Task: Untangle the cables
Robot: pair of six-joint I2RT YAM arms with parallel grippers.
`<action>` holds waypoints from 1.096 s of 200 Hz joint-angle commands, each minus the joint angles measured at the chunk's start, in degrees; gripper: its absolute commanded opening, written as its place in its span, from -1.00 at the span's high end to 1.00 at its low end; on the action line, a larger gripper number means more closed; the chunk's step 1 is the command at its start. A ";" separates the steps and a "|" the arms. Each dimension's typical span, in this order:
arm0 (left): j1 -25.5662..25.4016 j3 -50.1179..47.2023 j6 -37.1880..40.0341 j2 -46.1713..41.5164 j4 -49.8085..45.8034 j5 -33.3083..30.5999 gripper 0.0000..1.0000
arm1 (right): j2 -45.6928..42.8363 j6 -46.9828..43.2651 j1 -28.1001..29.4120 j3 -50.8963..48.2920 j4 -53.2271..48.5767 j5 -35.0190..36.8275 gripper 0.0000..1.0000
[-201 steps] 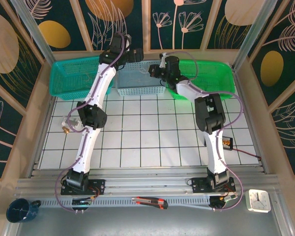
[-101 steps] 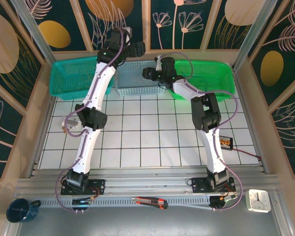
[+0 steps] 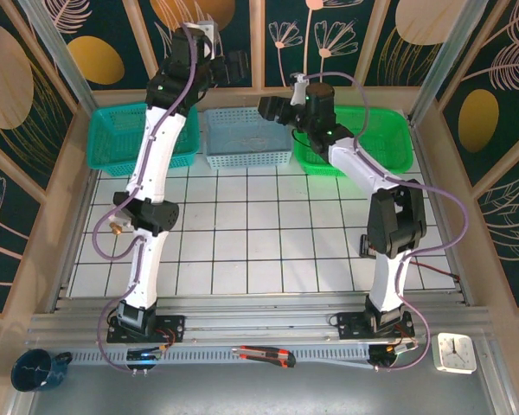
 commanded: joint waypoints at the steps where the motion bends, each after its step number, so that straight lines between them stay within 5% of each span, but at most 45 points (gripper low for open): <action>1: -0.34 -5.24 2.80 -8.46 -2.59 -2.64 -0.98 | 6.50 2.05 -0.45 5.01 -0.84 -2.41 -0.45; 41: -0.34 -25.00 7.19 -22.63 -0.95 -4.37 -0.98 | 20.88 7.33 -0.30 19.28 -2.92 -6.16 -0.32; 86: 2.14 -77.66 2.58 -50.58 35.40 -5.51 -0.98 | 35.18 11.88 0.57 33.46 -4.33 -8.20 -0.27; 139: 3.18 -96.61 -1.90 -58.98 46.07 -5.71 -0.98 | 43.56 17.63 0.84 39.12 2.52 -9.64 -0.16; 179: 5.21 -109.59 -3.98 -62.64 56.64 -6.95 -0.98 | 40.49 14.31 1.80 37.88 5.30 -10.97 -0.25; 219: 11.43 -123.44 -4.38 -66.25 69.08 -8.84 -0.98 | 26.37 11.24 2.15 23.21 10.28 -10.96 -0.46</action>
